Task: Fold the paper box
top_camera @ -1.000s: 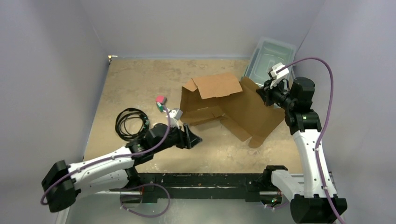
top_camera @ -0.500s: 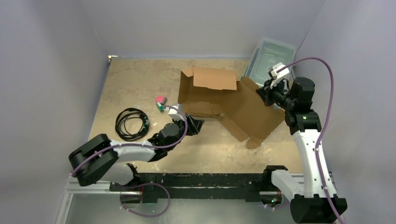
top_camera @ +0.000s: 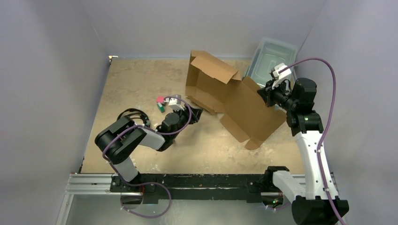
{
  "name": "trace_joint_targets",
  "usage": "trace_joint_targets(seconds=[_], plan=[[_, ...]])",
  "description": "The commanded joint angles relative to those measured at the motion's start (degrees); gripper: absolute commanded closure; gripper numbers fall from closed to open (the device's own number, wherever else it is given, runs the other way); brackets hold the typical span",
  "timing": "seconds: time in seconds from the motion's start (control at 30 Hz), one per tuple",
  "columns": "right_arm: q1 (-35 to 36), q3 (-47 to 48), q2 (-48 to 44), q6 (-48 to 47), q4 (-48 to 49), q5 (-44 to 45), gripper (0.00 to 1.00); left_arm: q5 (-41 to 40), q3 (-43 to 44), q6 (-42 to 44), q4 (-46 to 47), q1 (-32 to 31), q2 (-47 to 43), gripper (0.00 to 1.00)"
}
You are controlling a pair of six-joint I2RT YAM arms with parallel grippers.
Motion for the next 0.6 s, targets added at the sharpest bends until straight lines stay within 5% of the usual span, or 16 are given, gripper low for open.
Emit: trace_joint_targets(seconds=[0.0, 0.57], plan=[[0.11, -0.17, -0.98, 0.09, 0.86, -0.67, 1.0, 4.14, 2.05, 1.21, 8.56, 0.72, 0.06, 0.55], [0.21, -0.09, -4.4, -8.54, -3.34, -2.82, 1.0, 12.19, 15.24, 2.11, 11.54, 3.62, 10.95, 0.6]])
